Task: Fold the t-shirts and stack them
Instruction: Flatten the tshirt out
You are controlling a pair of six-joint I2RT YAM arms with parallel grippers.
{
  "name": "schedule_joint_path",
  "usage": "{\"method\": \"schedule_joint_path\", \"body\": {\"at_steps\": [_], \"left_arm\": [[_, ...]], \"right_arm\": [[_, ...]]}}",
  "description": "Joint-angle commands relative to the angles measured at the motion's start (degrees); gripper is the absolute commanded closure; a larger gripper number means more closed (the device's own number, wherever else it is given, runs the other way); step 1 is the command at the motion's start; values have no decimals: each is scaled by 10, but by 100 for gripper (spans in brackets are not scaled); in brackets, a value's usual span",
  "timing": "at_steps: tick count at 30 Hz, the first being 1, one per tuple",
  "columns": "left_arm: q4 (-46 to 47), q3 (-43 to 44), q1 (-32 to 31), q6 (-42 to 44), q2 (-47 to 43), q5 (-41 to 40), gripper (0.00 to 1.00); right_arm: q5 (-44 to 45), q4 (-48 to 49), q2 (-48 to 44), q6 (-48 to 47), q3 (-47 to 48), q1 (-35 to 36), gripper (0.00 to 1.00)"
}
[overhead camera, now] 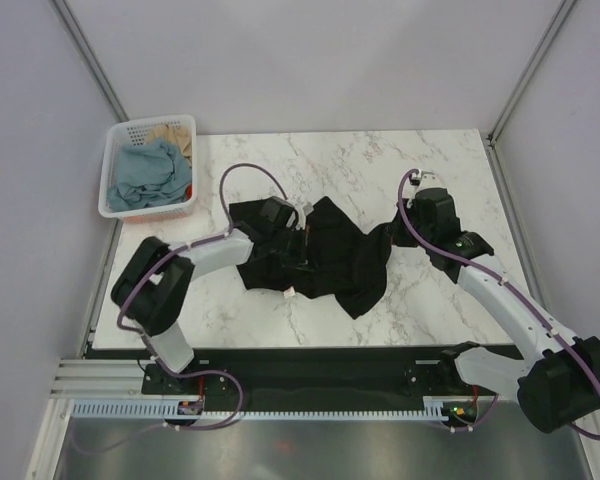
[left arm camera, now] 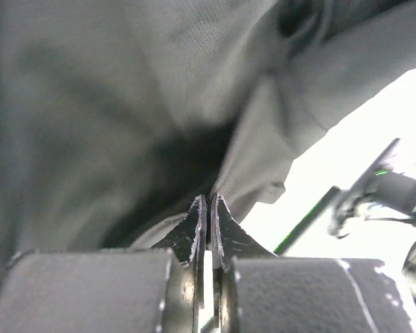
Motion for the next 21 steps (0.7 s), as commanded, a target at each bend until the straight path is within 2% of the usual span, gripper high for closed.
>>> {"method": "schedule_joint_path", "body": {"at_steps": [1,6,11,14,16,17,18,21], "left_arm": [[-16,-11,27,-81,-118,-22,98],[-113,0,29,-74,-212,-71,97],[-171,-13,32,-82,-281,-141,98],[-242,-13,32,-86,-320,-222,98],[-272,-27,37,-94,-345,-280,98],[-288,-48,45,-97,-352,-282,98],[-293,-63,68,-104,-361,-268,98],[-307,-133,122,-115,-416,-274,98]], "right_arm": [[14,-22,16,-17,59,0,100],[21,-55,18,-28,96,-1,100],[17,-78,5,-41,139,0,96],[-24,-75,15,-40,167,0,95],[-87,-14,28,-27,162,0,96],[-110,14,51,-17,148,1,100],[-128,73,67,6,141,4,100],[-179,139,152,38,152,35,100]]}}
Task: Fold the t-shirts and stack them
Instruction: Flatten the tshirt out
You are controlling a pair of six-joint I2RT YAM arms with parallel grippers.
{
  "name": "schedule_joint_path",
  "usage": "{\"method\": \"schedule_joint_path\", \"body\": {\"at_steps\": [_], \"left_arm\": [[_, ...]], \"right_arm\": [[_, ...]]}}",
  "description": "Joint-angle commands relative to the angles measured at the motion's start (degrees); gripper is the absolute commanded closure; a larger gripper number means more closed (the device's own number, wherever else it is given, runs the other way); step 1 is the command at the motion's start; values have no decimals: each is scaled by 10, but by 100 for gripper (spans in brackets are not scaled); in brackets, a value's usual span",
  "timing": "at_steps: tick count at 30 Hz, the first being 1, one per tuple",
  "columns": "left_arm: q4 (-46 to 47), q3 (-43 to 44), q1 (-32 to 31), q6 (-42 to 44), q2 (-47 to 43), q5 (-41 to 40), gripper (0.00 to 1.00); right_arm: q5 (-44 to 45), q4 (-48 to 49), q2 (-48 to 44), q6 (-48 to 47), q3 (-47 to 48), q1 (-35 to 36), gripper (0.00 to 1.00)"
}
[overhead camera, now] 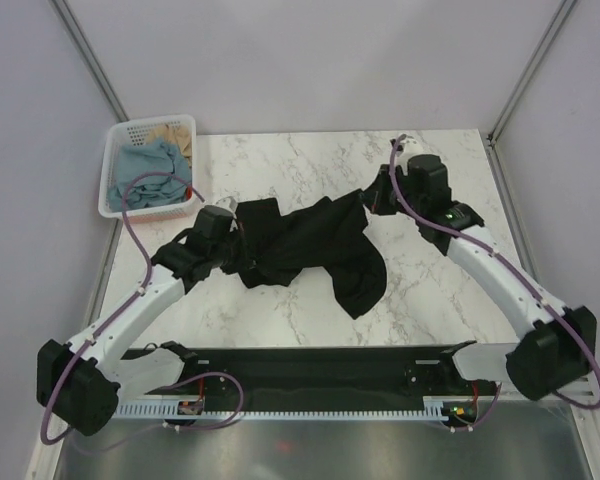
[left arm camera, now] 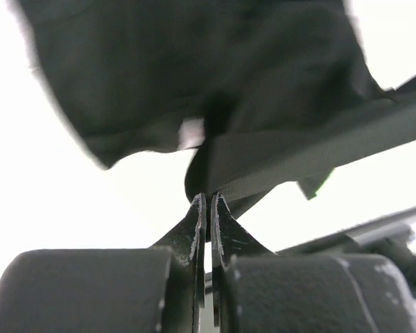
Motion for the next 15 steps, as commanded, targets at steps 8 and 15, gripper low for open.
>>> {"method": "schedule_joint_path", "body": {"at_steps": [8,15], "left_arm": [[-113,-116,83,-91,-131,-116,91],[-133,-84,116,-99,-135,-172,58]], "right_arm": [[27,-21,225,15,120,115,57],[127,-144,147,107,68,28,31]]}}
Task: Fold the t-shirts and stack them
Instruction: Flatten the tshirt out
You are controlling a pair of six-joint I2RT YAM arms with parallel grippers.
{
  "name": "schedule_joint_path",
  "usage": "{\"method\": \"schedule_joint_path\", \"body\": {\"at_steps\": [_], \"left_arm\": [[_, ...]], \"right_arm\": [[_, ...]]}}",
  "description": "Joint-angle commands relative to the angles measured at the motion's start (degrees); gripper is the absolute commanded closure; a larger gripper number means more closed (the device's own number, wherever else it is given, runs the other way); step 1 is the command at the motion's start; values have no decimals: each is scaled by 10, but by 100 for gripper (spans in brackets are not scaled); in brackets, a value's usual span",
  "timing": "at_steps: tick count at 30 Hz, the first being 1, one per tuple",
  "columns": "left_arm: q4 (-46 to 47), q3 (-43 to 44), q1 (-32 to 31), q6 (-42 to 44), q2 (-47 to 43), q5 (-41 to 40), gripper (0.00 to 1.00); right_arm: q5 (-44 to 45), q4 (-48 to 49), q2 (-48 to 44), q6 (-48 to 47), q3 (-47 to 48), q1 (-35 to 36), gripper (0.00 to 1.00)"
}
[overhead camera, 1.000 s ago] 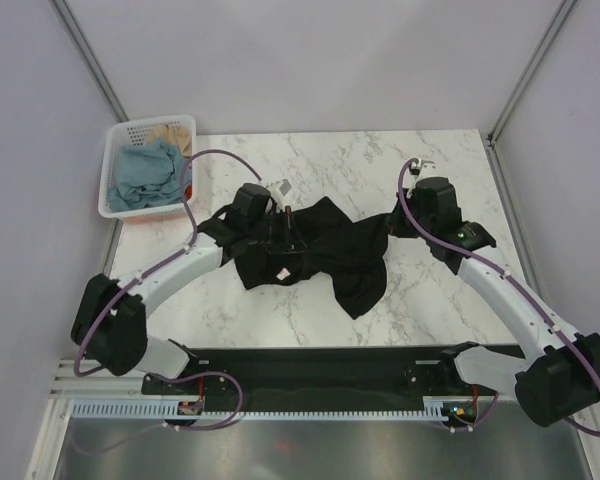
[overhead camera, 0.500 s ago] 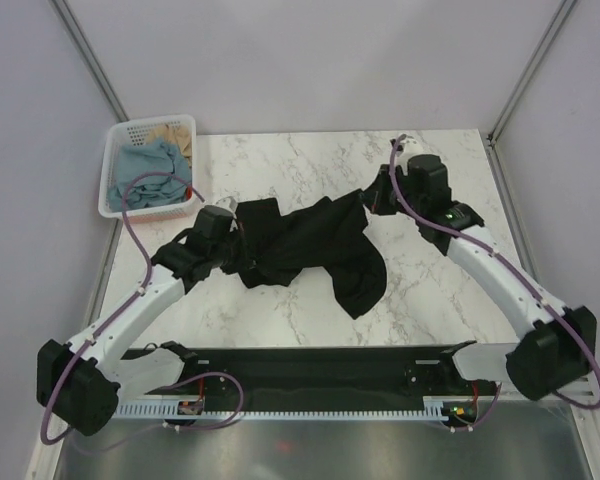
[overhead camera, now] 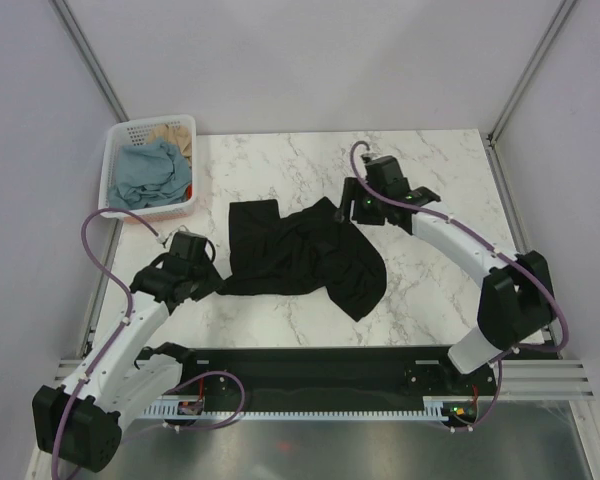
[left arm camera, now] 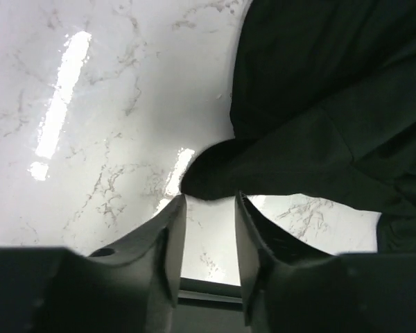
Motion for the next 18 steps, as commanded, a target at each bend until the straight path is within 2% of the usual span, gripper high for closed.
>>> {"method": "schedule_joint_path", "body": {"at_steps": [1,2,3,5,8,9,11,18], "left_arm": [[-10,43,4,-25,-2,-63,55],[-9,68,5,-21,4,-66,47],[-7,83,4,-5,30,-58,43],[-1,135,4,16,63,-36,41],[34,182,4,45,132,52,40],[59,183,3,59,143,124,40],[126,171,2,65,169,204,41],[205,163,-1,80,267,283,40]], "right_arm": [[99,-80,-63,69,-18,-45,31],[105,-89,-69,79,-41,-48,31],[118,-104,-72,103,-54,-48,32],[123,-129,-78,145,-89,-48,35],[85,-128,-95,221,-153,-46,38],[73,-124,-103,239,-169,-43,38],[60,-123,-134,275,-206,-37,39],[69,-184,-211,459,-258,30,40]]}}
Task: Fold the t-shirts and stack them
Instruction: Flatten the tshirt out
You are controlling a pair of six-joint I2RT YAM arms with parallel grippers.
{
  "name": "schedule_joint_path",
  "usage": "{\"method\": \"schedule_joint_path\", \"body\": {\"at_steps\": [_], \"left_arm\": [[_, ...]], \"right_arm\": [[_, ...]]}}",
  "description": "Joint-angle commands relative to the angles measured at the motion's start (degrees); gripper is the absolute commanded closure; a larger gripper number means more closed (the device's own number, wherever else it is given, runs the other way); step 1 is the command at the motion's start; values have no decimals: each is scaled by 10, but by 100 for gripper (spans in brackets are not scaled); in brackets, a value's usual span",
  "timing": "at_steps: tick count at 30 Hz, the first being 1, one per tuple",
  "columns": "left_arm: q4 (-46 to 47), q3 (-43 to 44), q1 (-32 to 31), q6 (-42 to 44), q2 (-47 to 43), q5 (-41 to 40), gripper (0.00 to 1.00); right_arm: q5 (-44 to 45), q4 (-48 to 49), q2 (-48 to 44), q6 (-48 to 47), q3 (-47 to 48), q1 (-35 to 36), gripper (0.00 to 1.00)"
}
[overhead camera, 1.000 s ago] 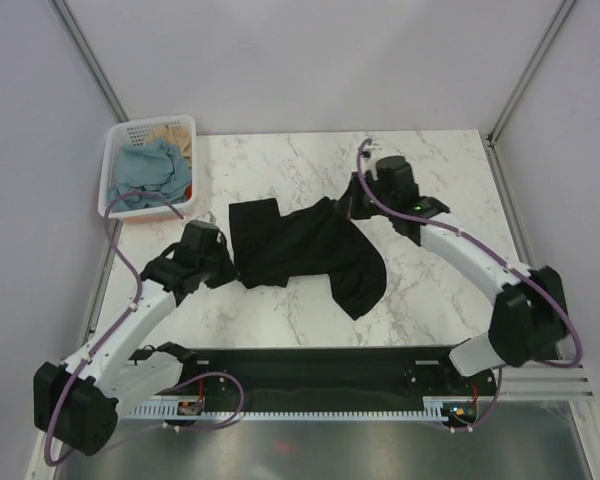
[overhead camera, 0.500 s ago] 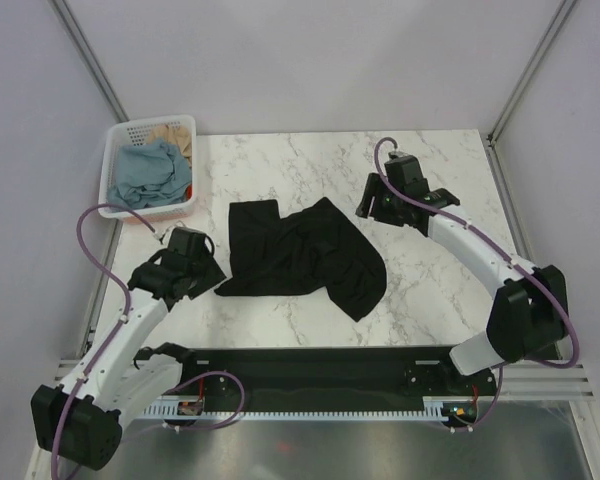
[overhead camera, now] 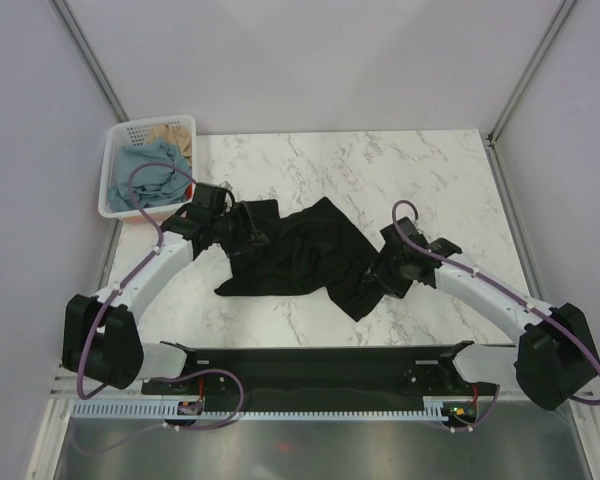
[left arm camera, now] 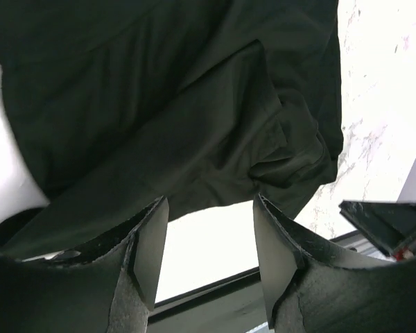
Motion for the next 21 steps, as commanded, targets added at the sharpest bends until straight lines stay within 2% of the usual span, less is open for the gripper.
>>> {"method": "schedule_joint_path", "body": {"at_steps": [1,3,6,9,16,21], "left_arm": [[68,-1,-3,31,40,90,40],[76,-2,-5,31,54,109,40],[82,-15,-5,32,45,108,39],[83,-24,-5,41,34,103,39],[83,-48,-5,54,24,103,38],[82,-56,-5,61,14,108,38]], "right_arm": [[-4,-29,-36,149,-27,53,40],[4,-28,-44,217,-39,79,41],[29,-30,-44,279,-52,132,41],[33,-29,-32,320,-59,152,41],[52,-18,-2,385,-77,186,41],[30,38,31,387,-109,189,41]]}}
